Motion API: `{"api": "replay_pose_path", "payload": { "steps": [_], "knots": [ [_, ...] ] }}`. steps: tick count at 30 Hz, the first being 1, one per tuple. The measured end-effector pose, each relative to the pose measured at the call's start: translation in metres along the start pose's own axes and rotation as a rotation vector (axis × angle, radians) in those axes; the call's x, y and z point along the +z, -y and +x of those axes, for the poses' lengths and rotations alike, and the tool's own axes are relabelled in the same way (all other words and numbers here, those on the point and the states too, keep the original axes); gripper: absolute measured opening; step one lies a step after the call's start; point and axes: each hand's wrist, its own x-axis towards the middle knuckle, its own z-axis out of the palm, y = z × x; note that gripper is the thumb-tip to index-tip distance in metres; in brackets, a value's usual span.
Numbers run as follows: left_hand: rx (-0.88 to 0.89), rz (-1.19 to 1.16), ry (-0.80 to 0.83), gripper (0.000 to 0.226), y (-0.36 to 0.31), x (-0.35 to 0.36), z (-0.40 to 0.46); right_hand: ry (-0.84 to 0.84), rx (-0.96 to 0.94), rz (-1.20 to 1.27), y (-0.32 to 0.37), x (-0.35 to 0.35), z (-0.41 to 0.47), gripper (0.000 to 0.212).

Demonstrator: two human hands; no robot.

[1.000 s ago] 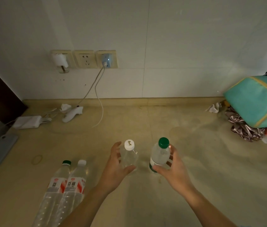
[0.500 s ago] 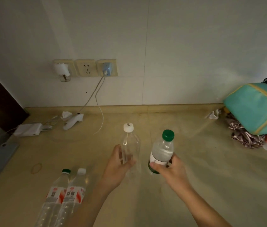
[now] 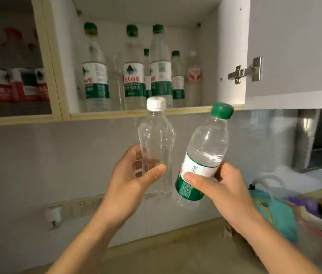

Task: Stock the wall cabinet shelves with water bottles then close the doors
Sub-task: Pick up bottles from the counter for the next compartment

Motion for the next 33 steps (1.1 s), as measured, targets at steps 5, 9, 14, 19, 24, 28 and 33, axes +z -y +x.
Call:
{"api": "replay_pose_path", "payload": {
  "steps": [5, 9, 14, 19, 24, 28, 33],
  "knots": [
    [0.139, -0.096, 0.005, 0.024, -0.081, 0.005, 0.067, -0.092, -0.165, -0.003, 0.081, -0.024, 0.065, 0.056],
    [0.175, -0.097, -0.054, 0.018, -0.12, 0.016, 0.118, -0.099, -0.225, -0.022, 0.13, -0.037, 0.117, 0.058],
    [0.094, 0.005, -0.159, 0.019, -0.13, 0.023, 0.17, -0.094, -0.163, -0.065, 0.148, -0.044, 0.177, 0.044],
    [-0.029, 0.1, -0.19, 0.025, -0.098, 0.025, 0.2, -0.083, -0.084, -0.13, 0.129, -0.038, 0.218, 0.039],
    [-0.03, 0.15, -0.26, 0.015, -0.069, 0.024, 0.221, -0.062, -0.063, -0.19, 0.096, -0.03, 0.248, 0.032],
    [-0.039, 0.185, -0.255, 0.026, -0.056, 0.035, 0.231, -0.114, -0.12, -0.243, 0.072, -0.021, 0.262, 0.043],
    [-0.007, 0.232, -0.301, 0.015, -0.047, 0.054, 0.24, -0.182, -0.166, -0.287, 0.055, -0.016, 0.275, 0.05]
  ]
}}
